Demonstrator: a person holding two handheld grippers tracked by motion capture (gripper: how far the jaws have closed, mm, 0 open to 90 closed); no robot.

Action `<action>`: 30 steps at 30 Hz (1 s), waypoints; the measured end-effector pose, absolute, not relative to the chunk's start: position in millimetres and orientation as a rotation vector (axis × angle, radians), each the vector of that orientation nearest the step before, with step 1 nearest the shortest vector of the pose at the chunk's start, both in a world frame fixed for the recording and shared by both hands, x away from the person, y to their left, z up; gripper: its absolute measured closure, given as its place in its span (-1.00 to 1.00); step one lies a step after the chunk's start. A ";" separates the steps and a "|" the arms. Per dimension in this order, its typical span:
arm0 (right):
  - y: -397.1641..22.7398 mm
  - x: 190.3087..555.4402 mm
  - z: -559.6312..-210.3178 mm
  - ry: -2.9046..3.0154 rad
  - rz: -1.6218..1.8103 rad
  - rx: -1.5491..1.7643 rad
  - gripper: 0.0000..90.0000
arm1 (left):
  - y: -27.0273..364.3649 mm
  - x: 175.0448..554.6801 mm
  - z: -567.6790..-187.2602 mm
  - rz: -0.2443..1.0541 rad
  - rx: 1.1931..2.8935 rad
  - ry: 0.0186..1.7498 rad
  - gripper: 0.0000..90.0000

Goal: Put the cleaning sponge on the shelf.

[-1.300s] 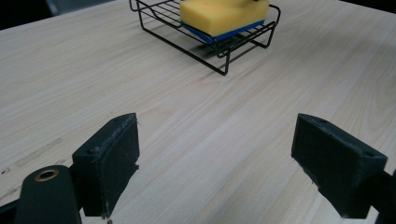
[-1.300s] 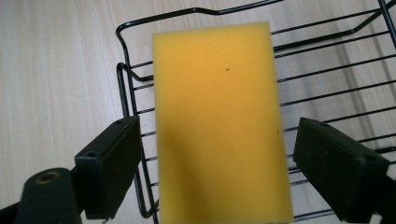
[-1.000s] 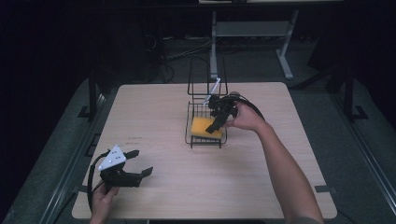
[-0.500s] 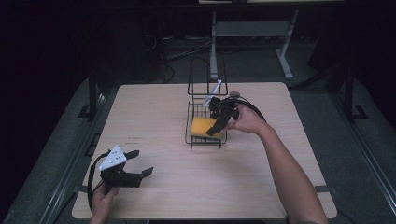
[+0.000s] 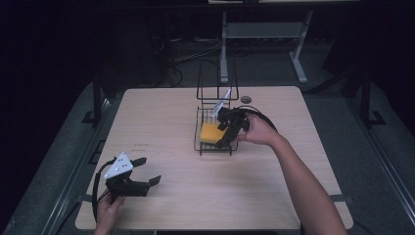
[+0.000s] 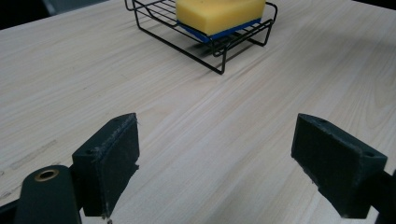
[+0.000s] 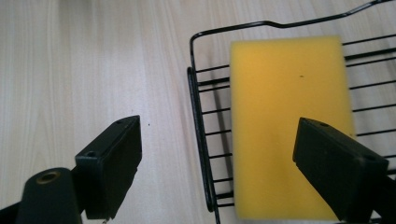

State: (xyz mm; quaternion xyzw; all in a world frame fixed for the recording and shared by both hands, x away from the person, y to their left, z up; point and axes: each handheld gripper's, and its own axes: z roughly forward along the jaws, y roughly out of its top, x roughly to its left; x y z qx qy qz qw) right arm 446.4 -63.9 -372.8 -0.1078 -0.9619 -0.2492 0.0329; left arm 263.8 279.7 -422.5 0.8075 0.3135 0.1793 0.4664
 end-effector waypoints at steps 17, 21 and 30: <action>-55.1 431.9 -378.8 -2.928 -0.793 -0.274 -0.67 | 279.6 263.5 -422.0 0.443 1.981 0.767 -0.67; -55.2 429.2 -379.5 -2.916 -0.826 -0.264 -0.66 | 279.8 263.8 -422.2 0.442 1.980 0.768 -0.68; -54.1 420.1 -381.8 -2.919 -0.834 -0.246 -0.66 | 279.4 263.5 -421.8 0.440 1.978 0.766 -0.68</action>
